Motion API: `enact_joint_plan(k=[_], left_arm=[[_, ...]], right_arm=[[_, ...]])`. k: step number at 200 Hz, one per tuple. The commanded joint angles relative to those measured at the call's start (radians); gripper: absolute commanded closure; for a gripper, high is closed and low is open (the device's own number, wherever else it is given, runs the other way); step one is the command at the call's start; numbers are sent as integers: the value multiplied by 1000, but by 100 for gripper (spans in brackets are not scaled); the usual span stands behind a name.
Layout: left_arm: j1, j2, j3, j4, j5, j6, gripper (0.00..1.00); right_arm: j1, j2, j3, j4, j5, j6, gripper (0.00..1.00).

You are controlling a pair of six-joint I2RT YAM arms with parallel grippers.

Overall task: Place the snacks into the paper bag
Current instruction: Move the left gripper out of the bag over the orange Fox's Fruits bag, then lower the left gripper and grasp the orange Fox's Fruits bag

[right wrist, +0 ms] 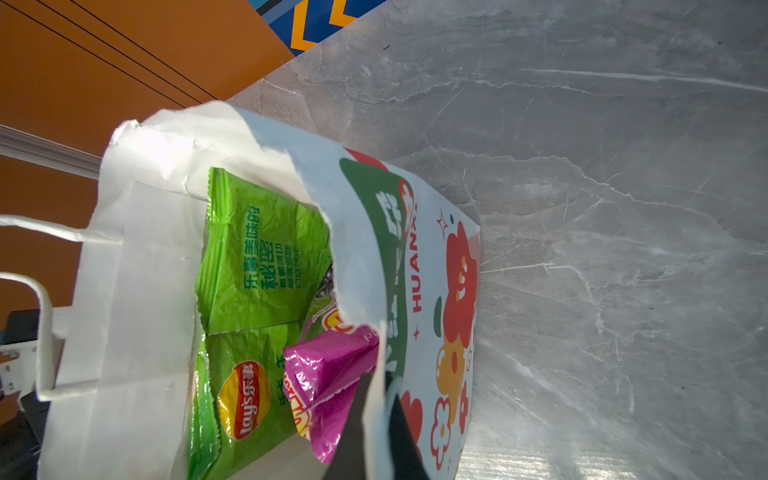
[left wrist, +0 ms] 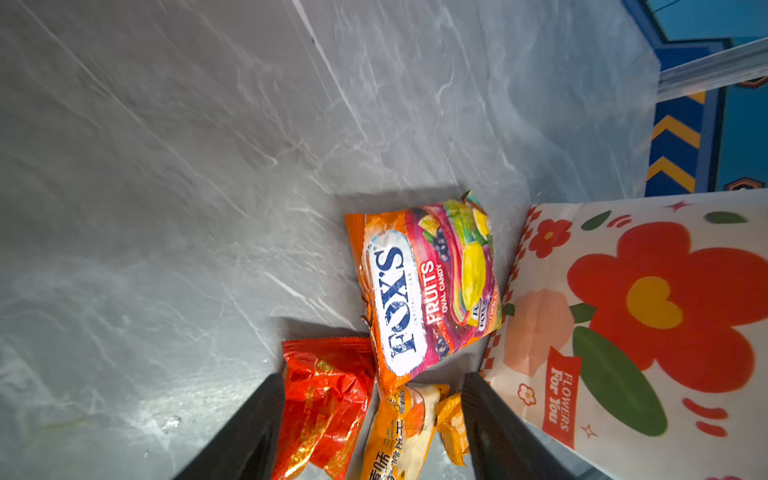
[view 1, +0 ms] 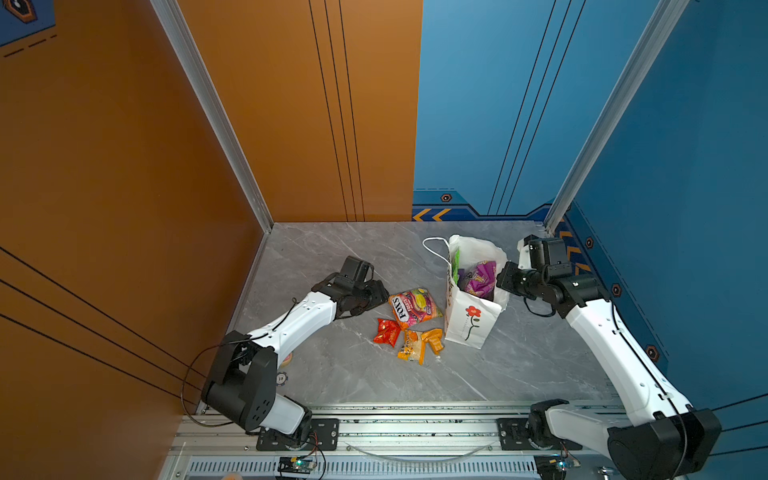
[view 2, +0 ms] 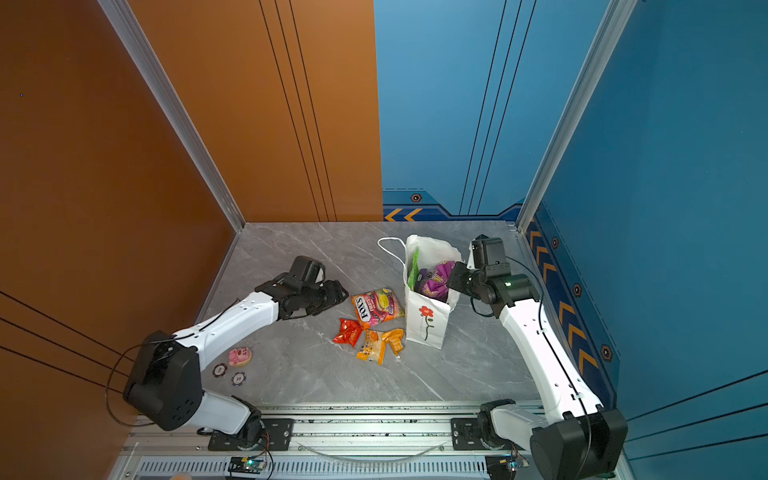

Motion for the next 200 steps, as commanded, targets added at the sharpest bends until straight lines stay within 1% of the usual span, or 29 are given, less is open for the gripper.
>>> enact_joint_plan(k=[1, 19, 23, 38, 75, 88, 105, 117, 162, 190, 196, 200], left_arm=[[-28, 49, 25, 22, 33, -17, 31], [-51, 90, 25, 27, 24, -19, 31], [-58, 99, 56, 25, 17, -21, 32], [-80, 135, 71, 20, -5, -48, 32], [-132, 223, 116, 58, -4, -69, 35], [-136, 246, 132, 39, -23, -78, 36], [-135, 257, 135, 24, -51, -94, 33], [-135, 256, 132, 20, -67, -101, 32], [-139, 272, 129, 12, -82, -110, 32], [-140, 300, 138, 17, -87, -116, 33], [-141, 307, 140, 25, -83, -116, 35], [-142, 313, 141, 32, -78, -113, 38]], right_arm=[[-4, -30, -16, 22, -9, 3, 93], [-3, -32, -22, 23, -9, 3, 93], [-4, -32, -23, 25, -9, 3, 93], [-3, -34, -24, 26, -14, 6, 93], [-2, -37, -24, 37, -19, 11, 93], [-2, -35, -24, 38, -21, 11, 93], [-1, -39, -32, 39, -23, 11, 93], [-2, -44, -39, 40, -21, 11, 92], [-2, -44, -49, 45, -22, 11, 92], [-2, -42, -49, 49, -24, 12, 92], [-2, -43, -49, 49, -26, 12, 92], [-2, -42, -51, 49, -25, 12, 92]])
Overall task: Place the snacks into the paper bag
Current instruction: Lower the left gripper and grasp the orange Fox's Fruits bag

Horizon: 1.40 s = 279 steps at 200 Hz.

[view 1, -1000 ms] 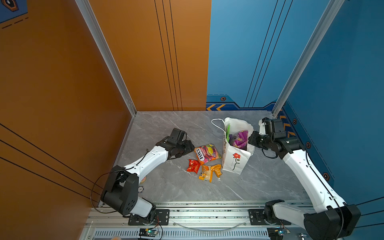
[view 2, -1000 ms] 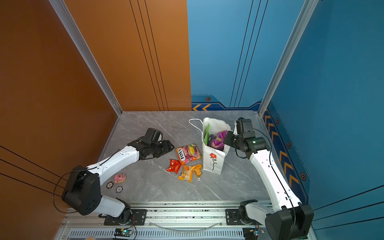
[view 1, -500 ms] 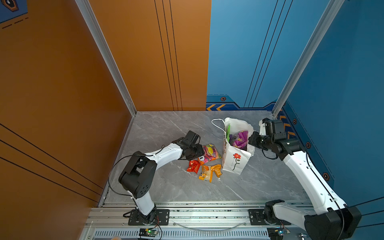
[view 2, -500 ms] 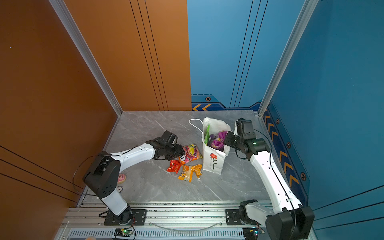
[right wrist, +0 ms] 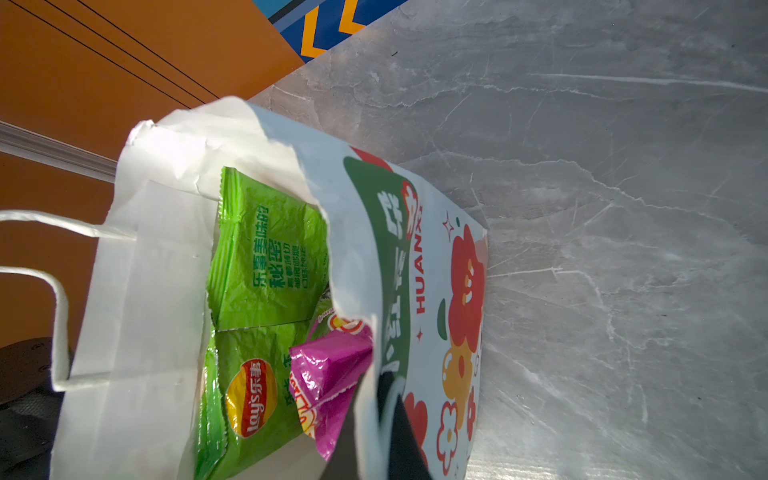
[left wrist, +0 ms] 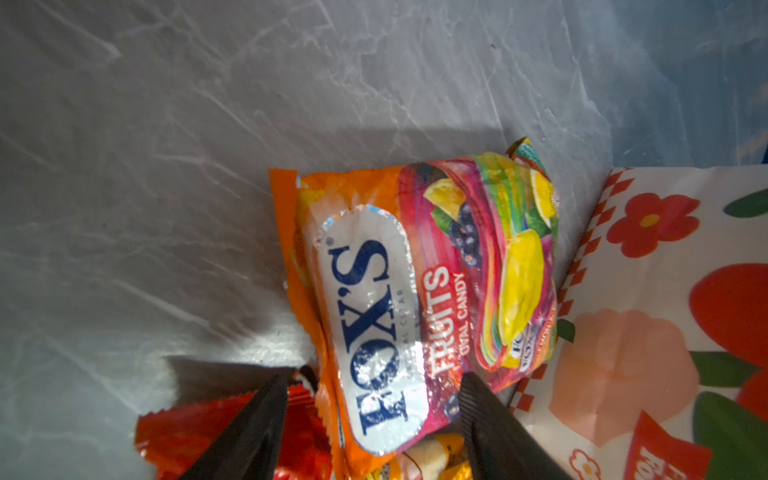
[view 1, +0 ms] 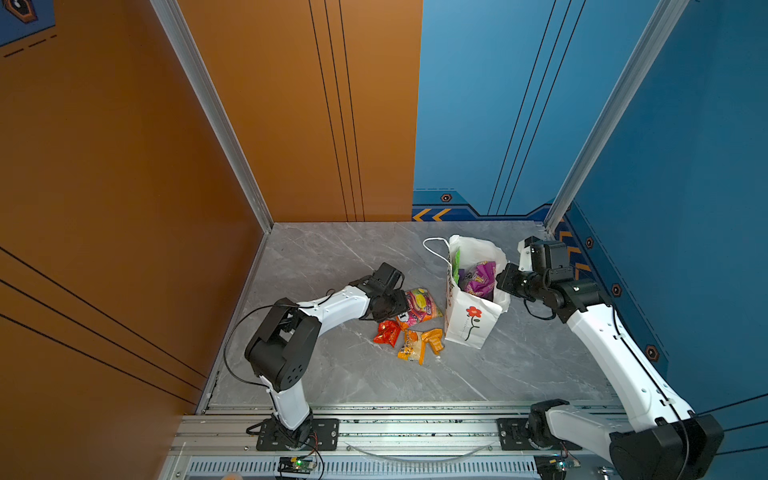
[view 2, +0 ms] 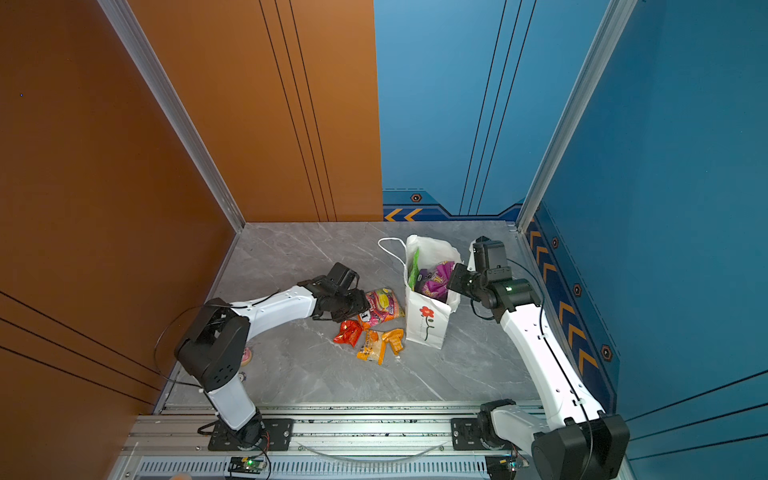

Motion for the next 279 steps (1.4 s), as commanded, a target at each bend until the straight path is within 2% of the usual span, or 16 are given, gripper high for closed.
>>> enact_joint_plan(k=[1, 29, 83, 146, 206, 279], left_arm=[[-3, 40, 28, -4, -16, -5, 39], [-13, 115, 79, 43, 85, 18, 52], [-23, 151, 93, 20, 63, 9, 77], [-31, 76, 51, 2, -16, 40, 93], [-44, -87, -15, 12, -127, 104, 100], [-47, -229, -38, 6, -178, 233, 100]], right_arm=[[-3, -17, -15, 7, -9, 8, 92], [-2, -13, -18, 7, -15, 7, 92], [0, -14, -13, -2, -12, 0, 91], [-1, -13, -8, -13, -9, -10, 91], [-7, -16, -6, -18, -3, -15, 91], [-12, -22, -6, -26, 0, -18, 91]])
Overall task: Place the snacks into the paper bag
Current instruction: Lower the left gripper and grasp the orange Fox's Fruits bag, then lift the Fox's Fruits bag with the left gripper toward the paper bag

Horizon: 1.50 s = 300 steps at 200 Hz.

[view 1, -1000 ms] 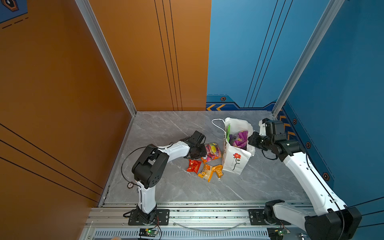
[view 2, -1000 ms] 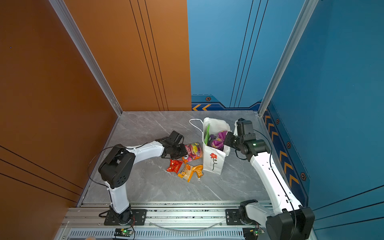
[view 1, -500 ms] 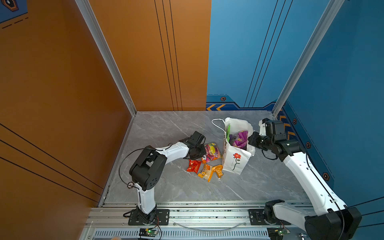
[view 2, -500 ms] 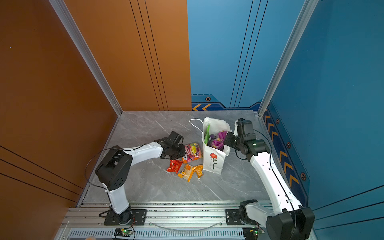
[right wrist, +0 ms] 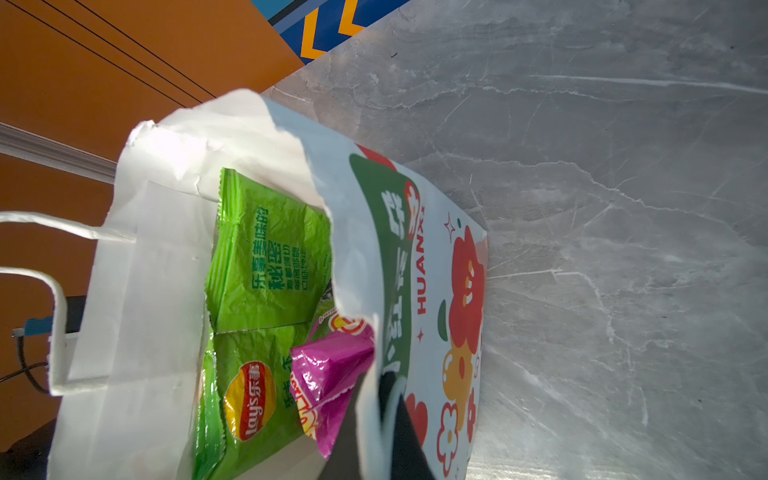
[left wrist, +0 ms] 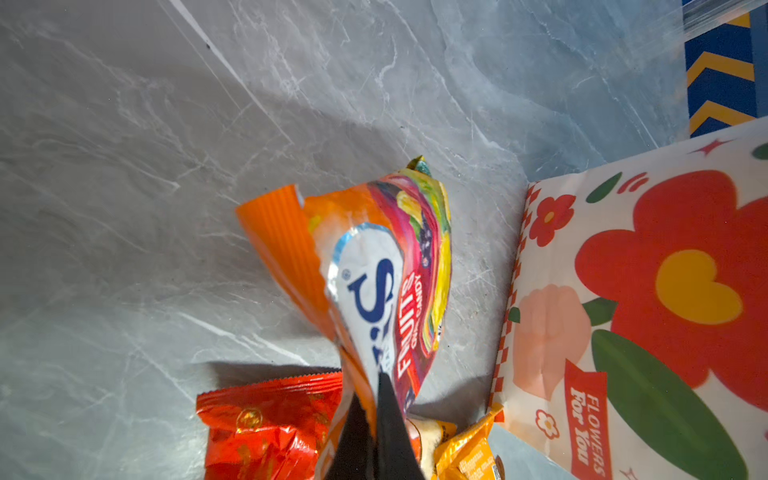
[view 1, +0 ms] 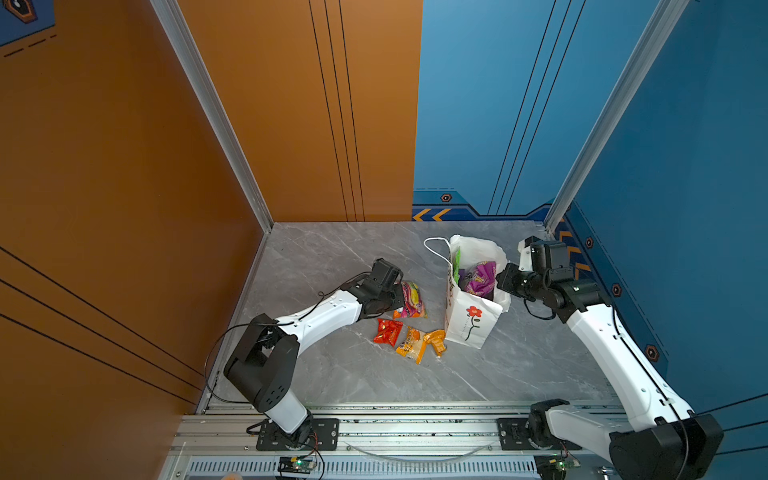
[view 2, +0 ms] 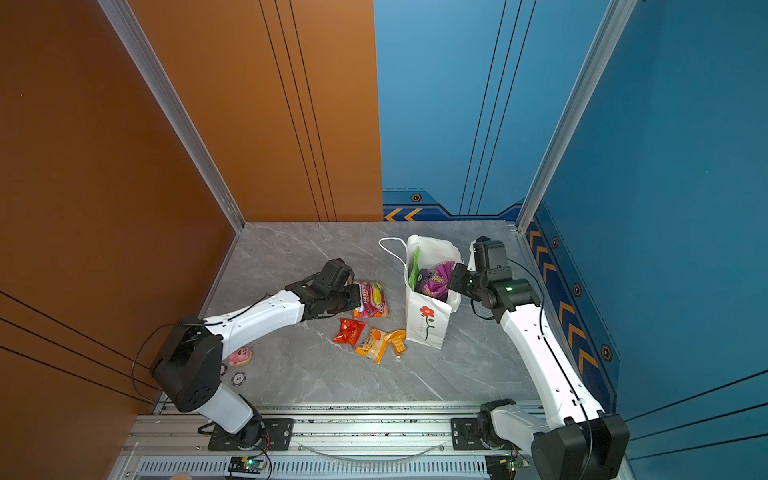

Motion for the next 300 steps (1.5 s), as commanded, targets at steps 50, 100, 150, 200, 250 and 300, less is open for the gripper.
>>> enact_joint_plan(k=[50, 100, 150, 200, 250, 300], left_arm=[[-12, -180, -46, -23, -163, 131, 100], [13, -344, -129, 50, -159, 157, 100], [17, -417, -79, -9, -143, 215, 100], [24, -473, -62, -15, -108, 226, 100], [32, -499, 117, -121, -89, 267, 100], [-25, -480, 327, -176, -59, 271, 100]], right_arm=[[-8, -27, -8, -41, 1, -15, 91], [-8, -35, -10, -42, 4, -14, 91], [-8, -34, -5, -39, 1, -10, 91], [-9, -42, -12, -37, -2, -9, 91], [-7, -40, -8, -36, -5, -9, 92], [-6, -44, -15, -31, -7, -6, 92]])
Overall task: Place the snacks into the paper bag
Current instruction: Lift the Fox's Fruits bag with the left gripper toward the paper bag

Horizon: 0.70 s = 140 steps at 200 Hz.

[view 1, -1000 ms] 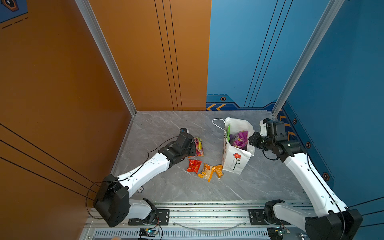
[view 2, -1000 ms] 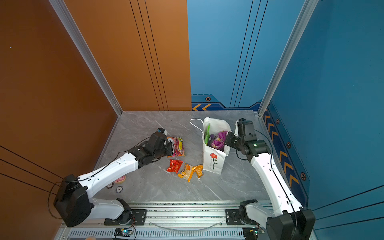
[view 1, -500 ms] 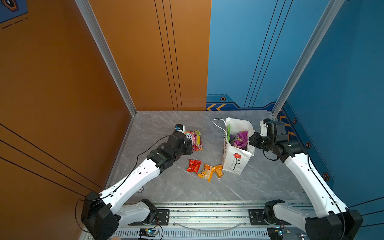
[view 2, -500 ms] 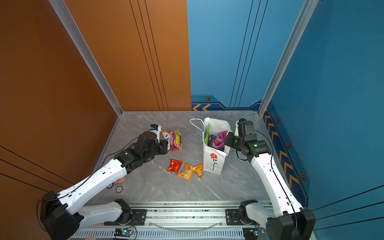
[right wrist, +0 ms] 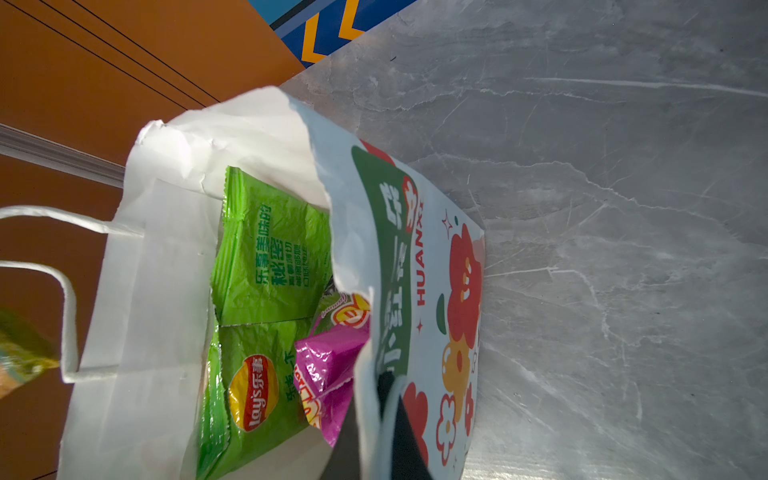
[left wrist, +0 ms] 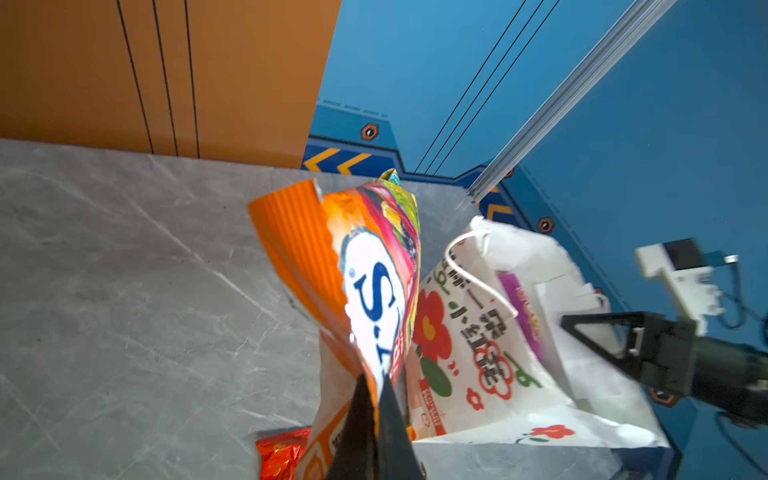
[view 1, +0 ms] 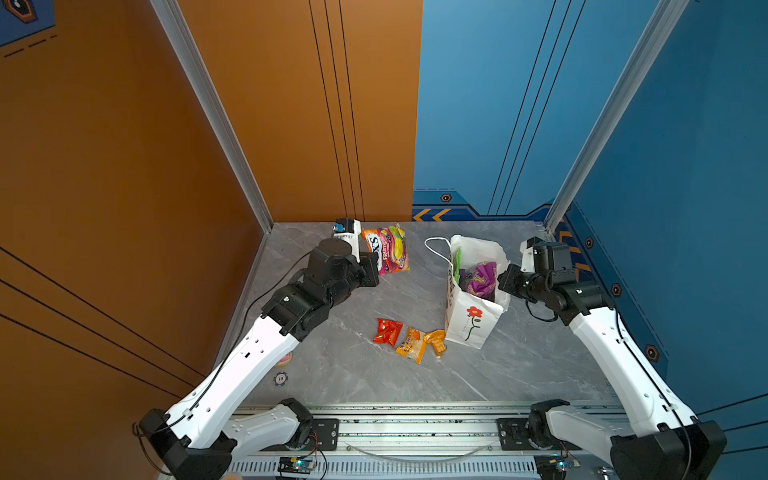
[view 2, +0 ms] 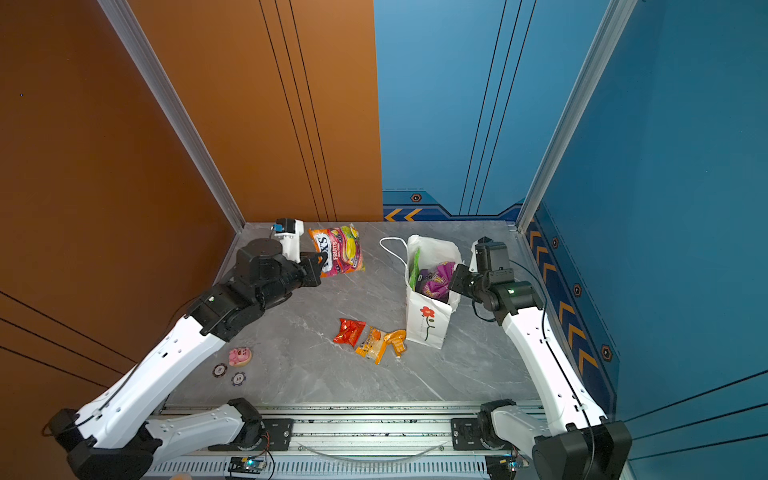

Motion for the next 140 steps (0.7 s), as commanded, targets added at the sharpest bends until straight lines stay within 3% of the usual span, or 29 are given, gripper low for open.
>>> enact_joint_plan(k=[1, 69, 140], left_arm=[[-37, -1, 105, -11, 33, 28, 100], [-198, 165, 339, -28, 57, 51, 100], [-276, 361, 521, -145, 86, -18, 100]], right_arm=[[-2, -21, -11, -23, -7, -6, 92], [-1, -18, 1, -28, -7, -9, 92], [0, -18, 3, -29, -6, -12, 92]])
